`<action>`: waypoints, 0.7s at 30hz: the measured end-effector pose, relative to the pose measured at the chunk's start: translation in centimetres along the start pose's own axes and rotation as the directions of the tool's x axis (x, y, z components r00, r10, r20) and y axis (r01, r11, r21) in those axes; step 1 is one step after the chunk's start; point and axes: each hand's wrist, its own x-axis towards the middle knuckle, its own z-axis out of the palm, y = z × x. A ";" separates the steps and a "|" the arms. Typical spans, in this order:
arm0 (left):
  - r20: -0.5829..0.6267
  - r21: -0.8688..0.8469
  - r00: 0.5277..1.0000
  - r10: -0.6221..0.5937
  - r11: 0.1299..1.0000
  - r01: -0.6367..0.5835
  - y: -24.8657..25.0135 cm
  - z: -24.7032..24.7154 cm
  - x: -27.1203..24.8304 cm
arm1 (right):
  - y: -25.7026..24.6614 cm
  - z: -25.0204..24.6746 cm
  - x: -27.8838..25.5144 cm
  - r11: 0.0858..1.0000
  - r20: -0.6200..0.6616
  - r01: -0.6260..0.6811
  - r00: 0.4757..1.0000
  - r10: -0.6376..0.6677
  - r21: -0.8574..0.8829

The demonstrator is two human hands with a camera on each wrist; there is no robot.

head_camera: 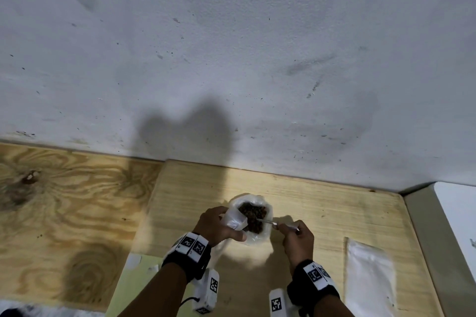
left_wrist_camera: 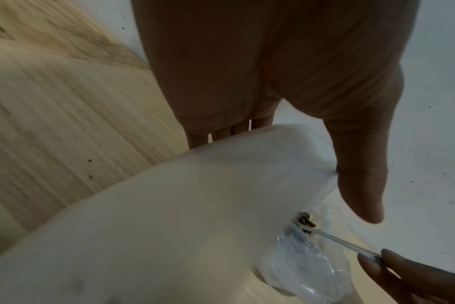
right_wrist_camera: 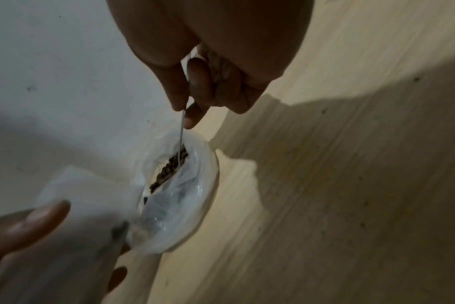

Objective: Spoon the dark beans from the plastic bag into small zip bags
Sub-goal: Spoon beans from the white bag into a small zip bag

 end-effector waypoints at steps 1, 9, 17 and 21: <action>-0.003 -0.001 1.000 0.000 1.000 0.000 0.0 -0.1 -0.1 | -0.1 -0.1 0.2 1.000 -0.008 -0.005 1.000 0.005 0.014; -0.062 0.025 0.996 0.068 0.997 -0.066 0.0 -0.2 -0.9 | -2.0 -2.4 0.1 0.998 -0.007 0.045 0.999 -0.045 0.042; -0.184 0.058 0.954 0.237 0.971 -0.230 0.0 0.3 -3.1 | -6.2 -4.1 -2.7 0.978 -0.006 0.147 0.989 -0.148 0.144; -0.219 0.052 0.931 0.292 0.956 -0.287 0.1 0.8 -3.6 | -8.6 -4.4 -4.2 0.951 0.010 0.214 0.975 -0.222 0.223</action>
